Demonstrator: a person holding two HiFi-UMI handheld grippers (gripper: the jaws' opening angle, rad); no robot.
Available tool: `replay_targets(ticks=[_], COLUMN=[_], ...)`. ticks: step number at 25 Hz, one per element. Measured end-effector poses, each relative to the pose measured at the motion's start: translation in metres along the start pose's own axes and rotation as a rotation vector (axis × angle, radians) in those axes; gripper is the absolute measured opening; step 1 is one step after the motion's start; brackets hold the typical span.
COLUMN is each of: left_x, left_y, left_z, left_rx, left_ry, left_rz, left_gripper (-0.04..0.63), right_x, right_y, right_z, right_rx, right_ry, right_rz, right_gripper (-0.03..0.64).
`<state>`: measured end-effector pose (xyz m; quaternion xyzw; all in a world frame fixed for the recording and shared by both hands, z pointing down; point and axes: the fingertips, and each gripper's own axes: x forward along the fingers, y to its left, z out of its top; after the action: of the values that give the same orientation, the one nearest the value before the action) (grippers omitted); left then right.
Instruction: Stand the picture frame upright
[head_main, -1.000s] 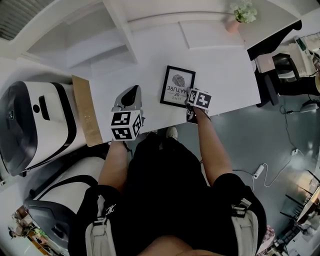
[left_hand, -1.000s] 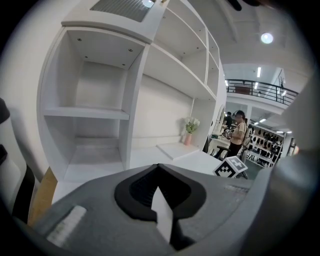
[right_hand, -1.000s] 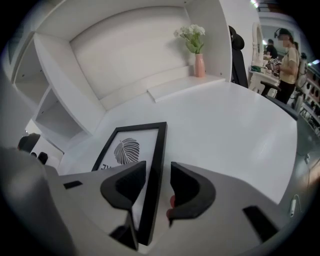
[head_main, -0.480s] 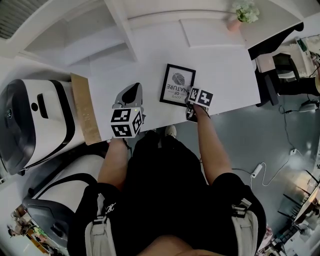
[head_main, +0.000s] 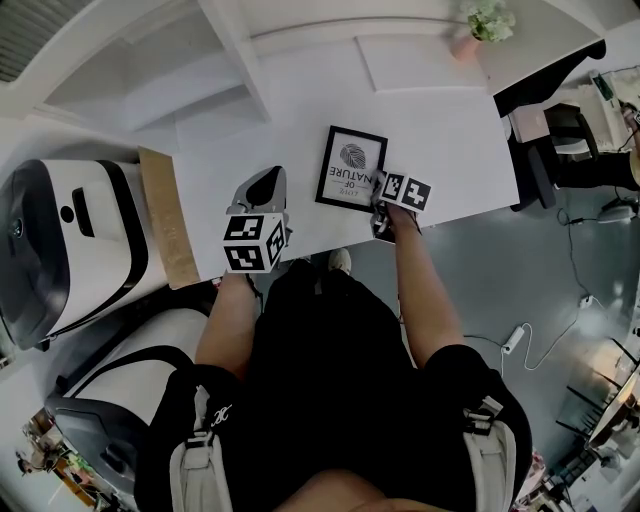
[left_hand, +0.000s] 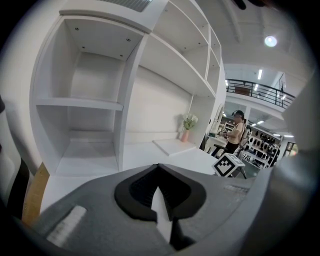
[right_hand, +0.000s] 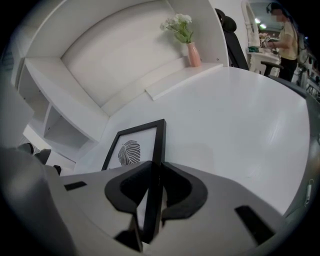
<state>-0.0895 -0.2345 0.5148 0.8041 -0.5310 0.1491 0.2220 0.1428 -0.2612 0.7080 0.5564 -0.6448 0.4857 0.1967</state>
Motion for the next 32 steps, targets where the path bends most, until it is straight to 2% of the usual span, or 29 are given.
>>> replay_targets(ticks=[5, 12, 16, 23, 24, 26, 29, 32], left_x=[0.003, 0.014, 0.019, 0.027, 0.03, 0.035, 0.041, 0.048], left_y=[-0.003, -0.011, -0.013, -0.014, -0.015, -0.018, -0.021, -0.024], left_z=[-0.007, -0.019, -0.022, -0.025, -0.027, -0.03, -0.038, -0.043], left_rx=[0.001, -0.035, -0.038, -0.093, -0.093, -0.104, -0.147, -0.251], left_ry=[0.023, 0.069, 0.082, 0.119, 0.126, 0.137, 0.154, 0.145], left_rz=[-0.008, -0.04, -0.043, -0.073, -0.084, -0.121, -0.156, -0.223], left_gripper=[0.011, 0.011, 0.011, 0.01, 0.021, 0.155, 0.194, 0.215], right_x=[-0.001, -0.001, -0.001, -0.003, -0.003, -0.003, -0.003, -0.004], right_y=[0.0, -0.002, -0.001, 0.0, 0.001, 0.001, 0.001, 0.001], right_z=[0.0, 0.001, 0.0, 0.001, 0.001, 0.002, 0.002, 0.002], right_rx=[0.043, 0.105, 0.107, 0.083, 0.075, 0.065, 0.071, 0.08], right_ry=[-0.005, 0.004, 0.014, 0.019, 0.02, 0.019, 0.019, 0.017], right_rz=[0.06, 0.152, 0.185, 0.199, 0.197, 0.192, 0.199, 0.205], right_gripper=[0.072, 0.072, 0.072, 0.072, 0.072, 0.072, 0.072, 0.072])
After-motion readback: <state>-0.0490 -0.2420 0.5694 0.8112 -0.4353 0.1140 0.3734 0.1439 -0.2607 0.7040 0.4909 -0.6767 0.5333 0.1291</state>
